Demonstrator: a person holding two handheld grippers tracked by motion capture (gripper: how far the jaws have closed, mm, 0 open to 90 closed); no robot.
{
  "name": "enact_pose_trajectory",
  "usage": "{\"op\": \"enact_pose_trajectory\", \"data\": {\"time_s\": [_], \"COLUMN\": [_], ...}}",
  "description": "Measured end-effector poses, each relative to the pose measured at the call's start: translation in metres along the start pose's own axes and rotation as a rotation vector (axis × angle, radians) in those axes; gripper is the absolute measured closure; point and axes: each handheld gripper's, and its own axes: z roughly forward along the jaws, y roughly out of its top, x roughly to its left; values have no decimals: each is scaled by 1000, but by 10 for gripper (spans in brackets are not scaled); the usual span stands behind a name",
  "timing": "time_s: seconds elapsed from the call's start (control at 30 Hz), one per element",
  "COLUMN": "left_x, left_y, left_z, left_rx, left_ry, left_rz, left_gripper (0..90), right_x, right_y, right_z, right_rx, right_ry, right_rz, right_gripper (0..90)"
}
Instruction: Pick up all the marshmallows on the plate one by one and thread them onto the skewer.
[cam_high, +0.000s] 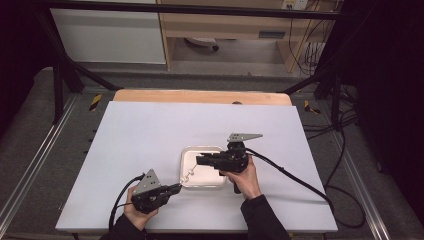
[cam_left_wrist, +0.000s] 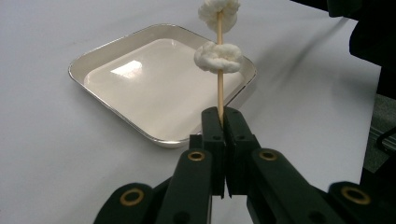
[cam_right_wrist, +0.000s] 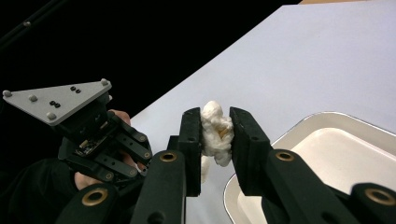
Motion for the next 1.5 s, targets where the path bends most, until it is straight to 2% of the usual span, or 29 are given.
{"op": "enact_pose_trajectory", "data": {"time_s": [0.27,0.53,0.6,0.67,0.77,0.93,1.17,1.27,1.5], "left_x": [-1,-2,-3,-5,-5,-4,1,1,3], "left_y": [0,0,0,4,1,3,2,1,0], "left_z": [0,3,2,3,6,5,3,3,2], "left_rx": [1,10,1,-1,11,2,-14,-1,3], "left_ry": [0,-5,-12,-6,-5,-11,1,9,23], "left_rz": [-3,2,2,12,4,-2,-11,-28,-43], "left_gripper": [884,885,885,885,885,885,883,883,882], "right_x": [1,-2,-3,-3,-2,-1,2,4,6], "right_y": [-3,-10,-13,-18,-22,-21,-18,-17,-17], "right_z": [0,-1,0,5,9,8,2,-2,-9], "right_rx": [4,5,10,45,42,37,16,10,32], "right_ry": [-3,1,7,41,30,27,-40,-85,-175], "right_rz": [0,21,23,39,28,20,-48,-92,-160], "right_gripper": [763,768,771,770,768,743,557,455,255]}}
